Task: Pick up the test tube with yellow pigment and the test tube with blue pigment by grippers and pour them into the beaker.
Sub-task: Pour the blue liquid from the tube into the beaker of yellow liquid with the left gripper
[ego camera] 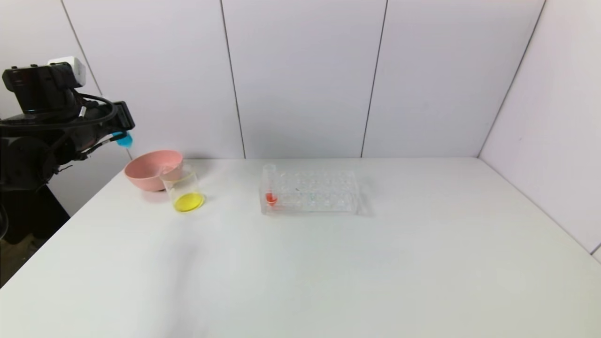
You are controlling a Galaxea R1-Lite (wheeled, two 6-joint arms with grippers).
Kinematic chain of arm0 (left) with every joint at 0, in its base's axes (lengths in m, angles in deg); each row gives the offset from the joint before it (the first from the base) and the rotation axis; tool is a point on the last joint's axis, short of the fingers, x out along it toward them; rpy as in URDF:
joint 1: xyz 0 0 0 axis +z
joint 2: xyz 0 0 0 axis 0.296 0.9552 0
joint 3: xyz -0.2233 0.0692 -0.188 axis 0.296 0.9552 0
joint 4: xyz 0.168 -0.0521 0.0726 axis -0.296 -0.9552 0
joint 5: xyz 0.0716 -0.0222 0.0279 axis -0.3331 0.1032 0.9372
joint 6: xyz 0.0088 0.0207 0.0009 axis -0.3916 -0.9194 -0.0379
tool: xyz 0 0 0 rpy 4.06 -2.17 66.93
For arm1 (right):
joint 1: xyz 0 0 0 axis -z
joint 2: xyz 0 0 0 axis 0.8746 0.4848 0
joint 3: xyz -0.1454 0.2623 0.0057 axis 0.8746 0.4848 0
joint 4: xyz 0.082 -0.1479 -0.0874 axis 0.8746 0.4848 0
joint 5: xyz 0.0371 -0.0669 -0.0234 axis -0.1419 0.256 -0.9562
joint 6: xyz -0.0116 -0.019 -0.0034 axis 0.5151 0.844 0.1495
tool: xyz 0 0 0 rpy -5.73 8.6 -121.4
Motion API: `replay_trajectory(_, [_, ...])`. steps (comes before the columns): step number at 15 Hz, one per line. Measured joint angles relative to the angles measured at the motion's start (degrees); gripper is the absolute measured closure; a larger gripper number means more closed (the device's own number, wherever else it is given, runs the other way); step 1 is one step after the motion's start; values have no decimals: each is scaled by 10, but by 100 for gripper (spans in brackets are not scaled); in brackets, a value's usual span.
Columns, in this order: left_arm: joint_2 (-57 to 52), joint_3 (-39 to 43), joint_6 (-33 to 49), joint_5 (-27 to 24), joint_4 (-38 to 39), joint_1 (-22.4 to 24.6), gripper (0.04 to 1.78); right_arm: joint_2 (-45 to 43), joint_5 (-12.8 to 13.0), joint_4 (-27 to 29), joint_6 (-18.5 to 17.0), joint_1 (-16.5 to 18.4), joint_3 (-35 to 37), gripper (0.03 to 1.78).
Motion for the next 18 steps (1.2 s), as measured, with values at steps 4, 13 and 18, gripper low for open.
replay_trajectory(4, [3, 0, -32, -103, 0, 23, 132, 0, 0, 0, 0, 0, 0, 10])
replay_trajectory(13, [49, -46, -109, -218, -25, 48, 132, 0, 0, 0, 0, 0, 0, 10])
replay_trajectory(18, [83, -79, -178, -338, -43, 77, 132, 0, 0, 0, 0, 0, 0, 10])
